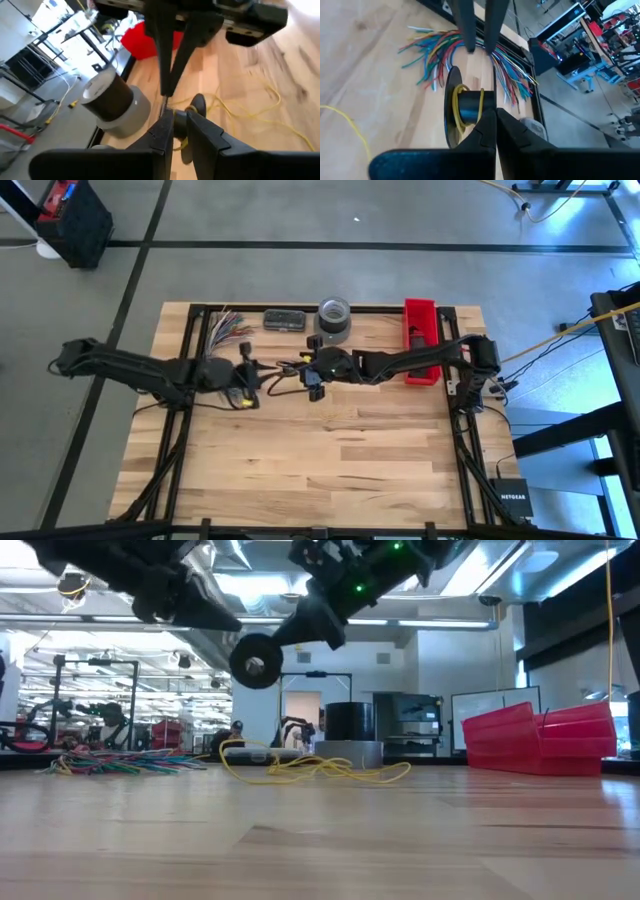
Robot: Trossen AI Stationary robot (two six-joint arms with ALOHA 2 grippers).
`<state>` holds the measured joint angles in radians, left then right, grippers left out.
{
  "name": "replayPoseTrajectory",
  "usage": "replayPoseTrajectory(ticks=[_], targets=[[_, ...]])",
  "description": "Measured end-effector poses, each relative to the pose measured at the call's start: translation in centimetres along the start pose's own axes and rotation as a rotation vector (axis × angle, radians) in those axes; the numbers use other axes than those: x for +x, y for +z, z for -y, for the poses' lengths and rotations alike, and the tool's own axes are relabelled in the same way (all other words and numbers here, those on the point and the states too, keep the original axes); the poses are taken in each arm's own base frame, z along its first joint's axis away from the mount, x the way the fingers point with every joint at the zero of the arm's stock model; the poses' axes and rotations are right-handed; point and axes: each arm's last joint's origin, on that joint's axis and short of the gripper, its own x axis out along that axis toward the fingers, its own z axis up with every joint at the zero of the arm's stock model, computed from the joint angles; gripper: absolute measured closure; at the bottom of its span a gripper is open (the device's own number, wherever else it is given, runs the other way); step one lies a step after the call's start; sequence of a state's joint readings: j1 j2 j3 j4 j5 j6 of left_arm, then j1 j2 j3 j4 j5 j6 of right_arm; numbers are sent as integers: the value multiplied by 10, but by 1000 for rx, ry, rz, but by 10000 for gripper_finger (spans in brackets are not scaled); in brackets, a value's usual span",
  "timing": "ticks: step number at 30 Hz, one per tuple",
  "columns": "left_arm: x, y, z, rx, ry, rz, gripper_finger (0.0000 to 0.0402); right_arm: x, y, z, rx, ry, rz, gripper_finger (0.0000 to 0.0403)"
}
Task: Coil cords
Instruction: Coil the yellow wire on the spool
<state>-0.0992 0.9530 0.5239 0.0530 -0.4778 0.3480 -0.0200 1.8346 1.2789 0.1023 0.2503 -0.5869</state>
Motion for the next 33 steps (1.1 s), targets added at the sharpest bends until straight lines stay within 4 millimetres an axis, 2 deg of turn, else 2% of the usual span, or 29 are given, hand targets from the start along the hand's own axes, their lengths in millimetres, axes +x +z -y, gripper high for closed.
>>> replayPoseTrajectory(ticks=[5, 8, 17, 23, 28, 33], targets=[[14, 13, 13, 114, 40, -128, 354, -3, 3, -11, -25, 5, -41, 402], [17, 17, 16, 125, 57, -137, 354, -5, 4, -15, -33, 12, -49, 402], [19, 15, 17, 164, 67, -179, 354, -5, 6, -17, -29, 12, -39, 403], [25, 10, 19, 186, 1, -193, 355, -7, 10, -21, -31, 13, -19, 403], [26, 10, 18, 211, 24, -198, 391, -7, 11, -20, -27, 14, -11, 403], [26, 11, 18, 210, 26, -189, 398, -7, 9, -22, 121, 43, -17, 376]])
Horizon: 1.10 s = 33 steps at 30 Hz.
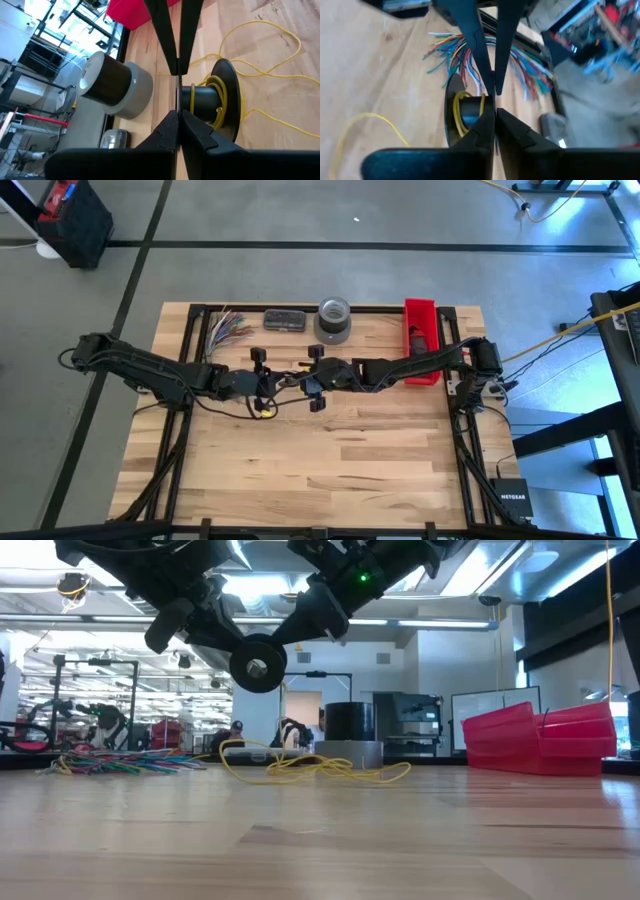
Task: Coil cords
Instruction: Coil the yellow wire on the spool
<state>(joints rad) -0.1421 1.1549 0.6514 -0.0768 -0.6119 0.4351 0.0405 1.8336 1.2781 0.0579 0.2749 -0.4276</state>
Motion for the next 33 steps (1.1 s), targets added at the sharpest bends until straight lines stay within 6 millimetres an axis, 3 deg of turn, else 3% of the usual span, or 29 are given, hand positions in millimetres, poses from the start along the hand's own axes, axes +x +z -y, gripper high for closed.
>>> replayPoseTrajectory(ticks=[3, 7, 11, 17, 25, 33], targets=[[-2, 0, -2, -11, 47, -14, 398, -12, -1, -1, 8, -111, -115, 348], [-10, 0, -8, -49, 148, -36, 399, -48, 7, 4, 31, -293, -238, 308], [-23, 5, -19, -155, 246, 16, 400, -66, 7, 4, 131, -215, -270, 279], [-37, 6, -35, -337, 397, 46, 400, -46, -7, 13, 210, -119, -151, 271], [-40, 5, -37, -361, 440, 34, 401, -22, -35, 37, 348, -155, 64, 270], [-39, 5, -37, -355, 438, 31, 401, -5, -42, 31, 347, -100, 97, 271]])
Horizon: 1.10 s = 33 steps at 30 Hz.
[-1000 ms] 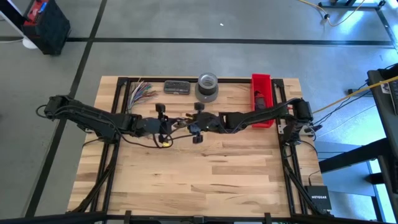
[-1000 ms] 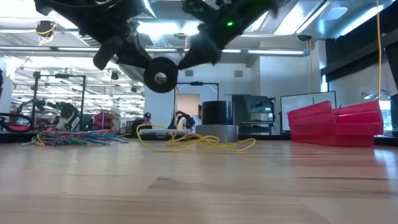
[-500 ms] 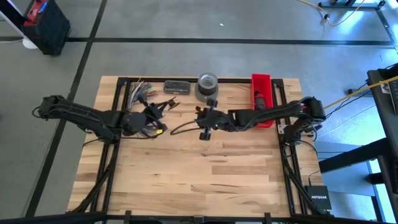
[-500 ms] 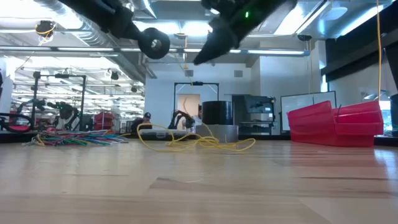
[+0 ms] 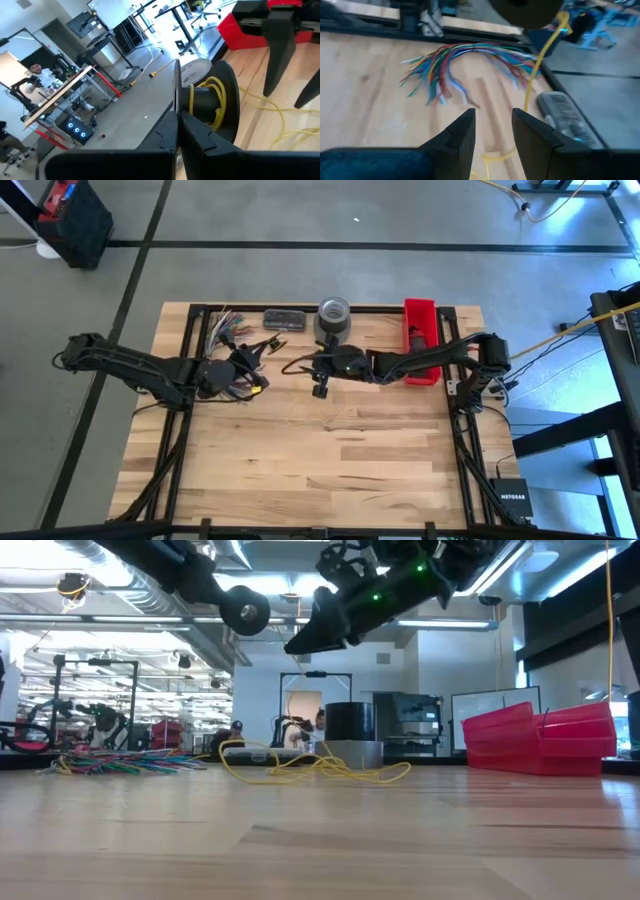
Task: Coil cords
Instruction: Coil the yellow wire on the spool
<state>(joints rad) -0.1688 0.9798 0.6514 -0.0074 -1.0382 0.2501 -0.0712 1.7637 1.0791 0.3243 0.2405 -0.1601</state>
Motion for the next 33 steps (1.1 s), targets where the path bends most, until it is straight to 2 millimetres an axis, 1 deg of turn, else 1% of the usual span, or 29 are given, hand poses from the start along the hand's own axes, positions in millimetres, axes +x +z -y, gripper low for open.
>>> replayPoseTrajectory(ticks=[2, 4, 6, 10, 11, 12, 15, 17, 22, 24, 25, 30, 33], targets=[[0, 0, 0, 0, 0, 0, 401, 0, -1, 1, -3, -41, -12, 278], [0, 0, 0, 1, -1, 0, 401, 1, -1, 2, -14, -36, -12, 294], [0, 0, 0, 1, 0, 0, 401, 1, -2, 1, -45, -26, -18, 319], [0, 0, 0, 5, 0, 0, 401, 1, -2, 1, -63, -27, -21, 386], [0, 0, 0, 8, -1, 0, 401, 1, -3, 0, -62, -27, -23, 394], [0, 0, 0, 7, -1, 1, 401, 2, -4, 0, -62, -26, -28, 395], [0, 0, 0, 7, -1, 1, 401, 4, -5, -1, -61, -4, -20, 379], [0, 0, 0, 8, -2, 1, 401, 5, -6, -1, -64, -1, -24, 376], [0, 0, 0, 13, -3, 0, 402, 6, -8, -1, -60, -65, -40, 398], [0, 0, 0, 16, -3, 0, 402, 5, -9, 0, -39, -75, -51, 394], [0, 0, 0, 19, -3, -1, 402, 4, -9, 0, -23, -72, -63, 386], [0, -1, 0, 21, -4, -4, 401, -13, -1, 4, -2, -18, -109, 313], [0, -1, 0, 17, -5, -4, 401, -20, 1, 7, -9, -15, -142, 279]])
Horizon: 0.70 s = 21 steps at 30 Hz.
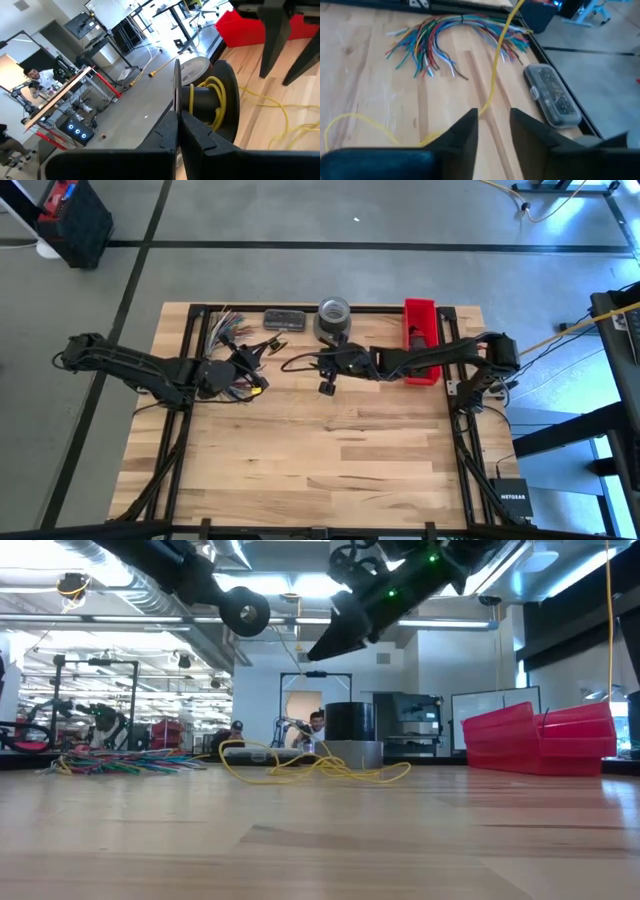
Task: Coil cords
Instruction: Coil the yellow wire on the spool
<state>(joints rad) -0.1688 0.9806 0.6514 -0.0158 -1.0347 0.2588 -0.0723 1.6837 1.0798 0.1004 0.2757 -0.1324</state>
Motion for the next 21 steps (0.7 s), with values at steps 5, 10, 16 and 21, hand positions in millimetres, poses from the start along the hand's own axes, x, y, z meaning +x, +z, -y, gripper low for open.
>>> replayPoseTrajectory(ticks=[5, 10, 16, 21], targets=[[0, 1, 0, -9, -3, 4, 401, 13, -2, -2, 37, 38, 42, 265], [0, 1, 0, -4, -2, 4, 401, 30, -15, -1, 17, 28, 21, 282], [0, 0, 0, -2, -3, 3, 401, 30, -14, 2, 8, 16, 35, 332], [0, 0, 0, -2, -3, 4, 401, 30, -14, 2, -21, 17, 32, 394]])
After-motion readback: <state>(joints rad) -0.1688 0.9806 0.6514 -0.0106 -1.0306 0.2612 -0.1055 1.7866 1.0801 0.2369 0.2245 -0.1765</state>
